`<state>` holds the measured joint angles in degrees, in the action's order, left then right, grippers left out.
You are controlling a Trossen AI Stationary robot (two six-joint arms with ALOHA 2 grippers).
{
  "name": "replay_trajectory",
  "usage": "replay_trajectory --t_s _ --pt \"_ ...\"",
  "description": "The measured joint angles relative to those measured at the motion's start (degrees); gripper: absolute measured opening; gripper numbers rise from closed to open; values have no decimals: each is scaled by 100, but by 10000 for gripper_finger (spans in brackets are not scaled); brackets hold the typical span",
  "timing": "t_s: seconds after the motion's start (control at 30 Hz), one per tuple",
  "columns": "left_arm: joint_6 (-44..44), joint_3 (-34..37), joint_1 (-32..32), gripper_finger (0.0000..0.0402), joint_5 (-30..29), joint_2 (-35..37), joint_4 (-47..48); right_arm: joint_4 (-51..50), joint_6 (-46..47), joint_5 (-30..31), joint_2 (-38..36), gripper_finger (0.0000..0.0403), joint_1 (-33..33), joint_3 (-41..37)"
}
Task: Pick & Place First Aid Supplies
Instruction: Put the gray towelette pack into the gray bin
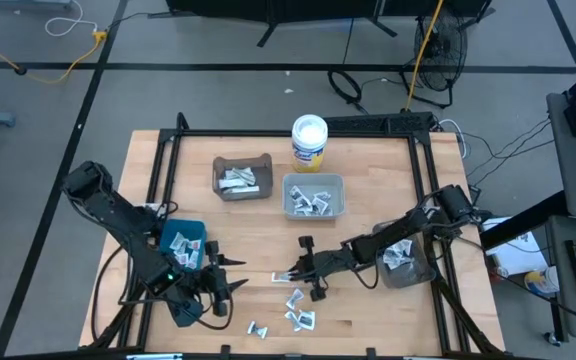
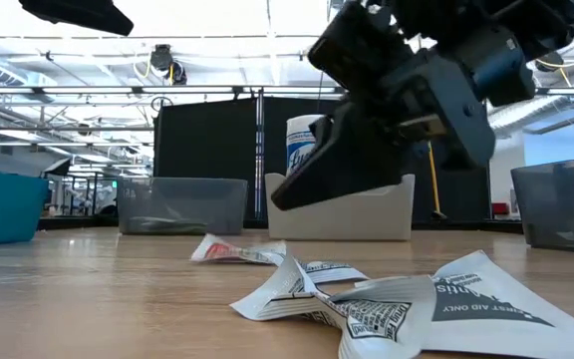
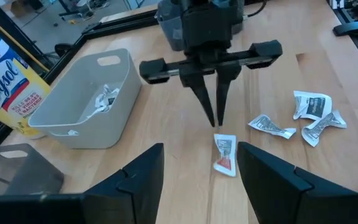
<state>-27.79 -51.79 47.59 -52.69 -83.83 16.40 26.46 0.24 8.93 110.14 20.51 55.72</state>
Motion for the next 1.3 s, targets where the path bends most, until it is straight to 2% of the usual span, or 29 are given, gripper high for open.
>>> replay_trajectory --t_s 0.17,0.27,0.33,0.4,0.5,0.6,0.77,0.9,1.03,1.13,1.3 --pt "-3 0 -5 209 11 -2 2 -436 -280 -253 -411 88 83 3" --pt "-65 -2 -5 209 139 -2 1 -884 -226 -856 -608 135 134 -17" --pt "-83 -2 -10 209 677 -2 -39 -772 -220 -1429 -641 164 195 -16" --pt "-85 -2 -52 209 1605 -25 -197 -691 -235 -1827 -644 186 312 -13" --pt "-100 -7 -94 209 2688 -254 -671 -816 -244 -1801 -591 208 456 -13" --pt "-23 -6 -96 209 3202 -564 -1280 -1025 -246 -1775 -583 216 496 -17" --pt "132 -7 -209 209 3624 -1333 -2379 -1517 -136 -1774 -749 210 508 -15" --pt "114 -11 -255 209 3807 -1881 -3018 -2450 217 -1373 -1075 201 506 -17" --pt "52 -195 -215 209 3829 -2238 -2980 -2993 515 -880 -1581 199 622 -157" --pt "176 -310 -161 209 3780 -2422 -3018 -2959 642 -529 -2073 200 800 -424" --pt "88 -433 -95 209 3766 -2608 -2614 -2747 833 484 -2985 198 1255 -1033"
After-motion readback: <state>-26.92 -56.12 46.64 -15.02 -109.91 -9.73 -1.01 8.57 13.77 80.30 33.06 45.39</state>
